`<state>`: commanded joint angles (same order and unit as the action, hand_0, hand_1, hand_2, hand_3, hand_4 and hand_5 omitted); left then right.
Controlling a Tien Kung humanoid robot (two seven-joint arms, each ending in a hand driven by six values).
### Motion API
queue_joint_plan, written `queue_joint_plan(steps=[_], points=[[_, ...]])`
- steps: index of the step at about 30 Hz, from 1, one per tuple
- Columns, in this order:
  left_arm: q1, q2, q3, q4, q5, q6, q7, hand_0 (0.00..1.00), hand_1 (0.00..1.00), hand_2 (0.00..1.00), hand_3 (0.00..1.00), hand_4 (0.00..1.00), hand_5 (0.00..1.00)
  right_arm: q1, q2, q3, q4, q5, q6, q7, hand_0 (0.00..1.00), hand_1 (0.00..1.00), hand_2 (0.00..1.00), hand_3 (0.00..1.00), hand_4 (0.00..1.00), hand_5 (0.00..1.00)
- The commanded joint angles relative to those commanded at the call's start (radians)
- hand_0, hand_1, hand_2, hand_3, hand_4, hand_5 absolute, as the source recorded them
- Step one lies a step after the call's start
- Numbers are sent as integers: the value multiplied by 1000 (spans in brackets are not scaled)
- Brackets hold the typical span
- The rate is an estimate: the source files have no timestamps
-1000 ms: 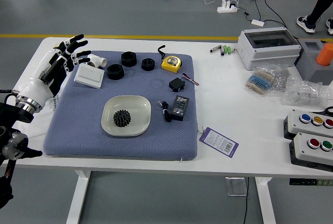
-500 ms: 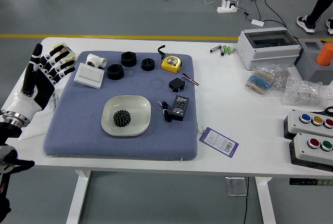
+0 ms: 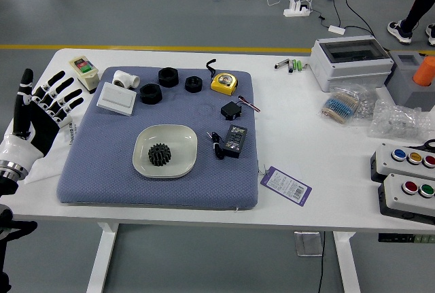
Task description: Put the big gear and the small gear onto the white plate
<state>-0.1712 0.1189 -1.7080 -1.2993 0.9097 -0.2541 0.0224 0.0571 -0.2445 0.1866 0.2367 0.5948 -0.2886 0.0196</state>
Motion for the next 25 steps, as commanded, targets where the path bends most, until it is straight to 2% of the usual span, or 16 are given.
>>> queue_joint_plan(steps=[14, 20, 25], points=[[7, -11, -21, 16, 51, 2, -15, 820, 819, 914, 861, 973, 970, 1, 1, 2, 0, -1, -1, 0, 661, 673, 743, 571, 792, 681], [16, -7, -20, 6, 158, -24, 31, 836, 852, 935, 869, 976, 976, -3, 3, -9, 0, 2, -1, -2, 665, 673, 743, 570, 791, 682], [36, -18, -9, -14, 159, -24, 36, 851, 870, 960, 887, 976, 978, -5, 4, -10, 1, 2, -2, -2, 664, 673, 742, 570, 791, 682]])
